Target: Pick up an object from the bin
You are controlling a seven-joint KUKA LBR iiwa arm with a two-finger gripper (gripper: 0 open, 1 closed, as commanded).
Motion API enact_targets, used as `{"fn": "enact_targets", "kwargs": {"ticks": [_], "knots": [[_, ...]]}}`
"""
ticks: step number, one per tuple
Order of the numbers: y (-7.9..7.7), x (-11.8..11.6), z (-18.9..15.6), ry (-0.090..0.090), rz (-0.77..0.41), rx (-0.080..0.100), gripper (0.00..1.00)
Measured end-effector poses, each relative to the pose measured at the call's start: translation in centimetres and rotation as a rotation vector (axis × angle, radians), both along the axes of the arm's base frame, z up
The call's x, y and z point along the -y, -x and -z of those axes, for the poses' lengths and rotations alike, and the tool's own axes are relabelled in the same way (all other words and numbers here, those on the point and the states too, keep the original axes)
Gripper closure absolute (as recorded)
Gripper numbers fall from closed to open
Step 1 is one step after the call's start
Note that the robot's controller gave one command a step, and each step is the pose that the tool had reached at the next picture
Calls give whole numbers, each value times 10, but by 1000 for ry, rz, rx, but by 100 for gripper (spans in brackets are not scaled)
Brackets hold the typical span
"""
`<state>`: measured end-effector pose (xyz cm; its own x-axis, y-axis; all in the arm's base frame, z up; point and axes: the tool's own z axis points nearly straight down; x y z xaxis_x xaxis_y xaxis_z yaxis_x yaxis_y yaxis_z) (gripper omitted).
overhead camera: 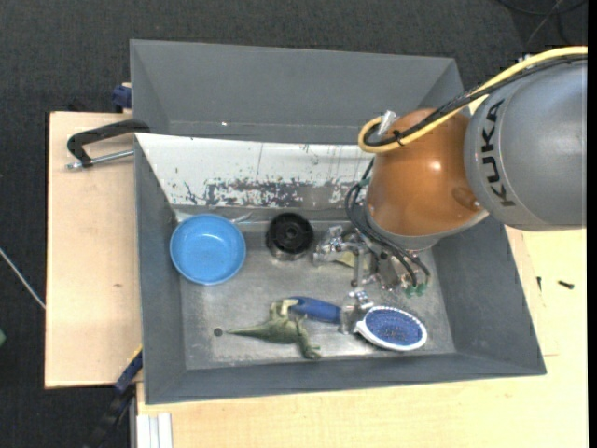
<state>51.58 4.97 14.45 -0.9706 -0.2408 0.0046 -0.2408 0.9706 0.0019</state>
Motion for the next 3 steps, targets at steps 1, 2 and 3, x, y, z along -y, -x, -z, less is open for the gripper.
{"fn": "enact_targets", "kwargs": {"ticks": [1, 2, 3], "knots": [[-7, 6, 75, -2, -95, 10, 0], [-11, 6, 70, -3, -94, 24, 100], [-26, 26, -48, 0, -105, 18, 100]]}}
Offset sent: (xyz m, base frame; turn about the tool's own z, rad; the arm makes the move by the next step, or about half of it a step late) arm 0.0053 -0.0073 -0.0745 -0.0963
